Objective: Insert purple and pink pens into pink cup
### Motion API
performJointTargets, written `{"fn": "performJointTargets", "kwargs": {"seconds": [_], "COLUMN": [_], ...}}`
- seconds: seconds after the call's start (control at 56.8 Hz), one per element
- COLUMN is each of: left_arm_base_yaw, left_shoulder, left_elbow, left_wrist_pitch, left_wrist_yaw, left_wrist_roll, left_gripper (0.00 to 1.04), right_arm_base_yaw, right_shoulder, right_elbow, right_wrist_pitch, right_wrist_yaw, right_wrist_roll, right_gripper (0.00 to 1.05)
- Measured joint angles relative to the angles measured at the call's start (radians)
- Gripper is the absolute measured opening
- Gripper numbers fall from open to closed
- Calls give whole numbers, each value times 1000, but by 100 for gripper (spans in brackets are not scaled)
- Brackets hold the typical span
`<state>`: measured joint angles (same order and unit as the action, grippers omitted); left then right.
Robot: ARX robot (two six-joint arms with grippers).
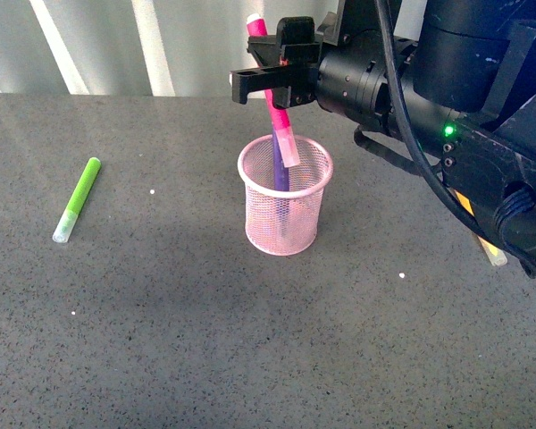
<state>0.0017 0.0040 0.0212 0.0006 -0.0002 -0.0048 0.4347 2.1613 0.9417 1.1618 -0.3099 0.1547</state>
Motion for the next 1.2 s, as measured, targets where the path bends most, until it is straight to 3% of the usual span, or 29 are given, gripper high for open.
{"fn": "performJointTargets", "kwargs": {"seconds": [0.229, 0.405, 0.652, 1.021, 1.197], "left_arm_base_yaw": [0, 0, 0, 0, 0], "left_shoulder": [0, 0, 0, 0, 0], "left_elbow": [0, 0, 0, 0, 0], "left_wrist_pitch": [0, 0, 0, 0, 0], "left_wrist_yaw": [0, 0, 0, 0, 0], "left_wrist_roll": [0, 0, 0, 0, 0], "left_gripper": [98, 98, 98, 98, 98], "right_arm_base_yaw": [-8, -19, -29, -201, -257], "right_shoulder": [12, 12, -11, -531, -869], "right_elbow": [-25, -27, -39, -218, -451], "right_wrist_pitch": [9, 9, 9, -164, -262], "right_wrist_yaw": [-8, -6, 12, 203, 131], "right_wrist_roll": [0, 3, 5, -29, -111], "right_gripper": [13, 54, 98, 98, 98]}}
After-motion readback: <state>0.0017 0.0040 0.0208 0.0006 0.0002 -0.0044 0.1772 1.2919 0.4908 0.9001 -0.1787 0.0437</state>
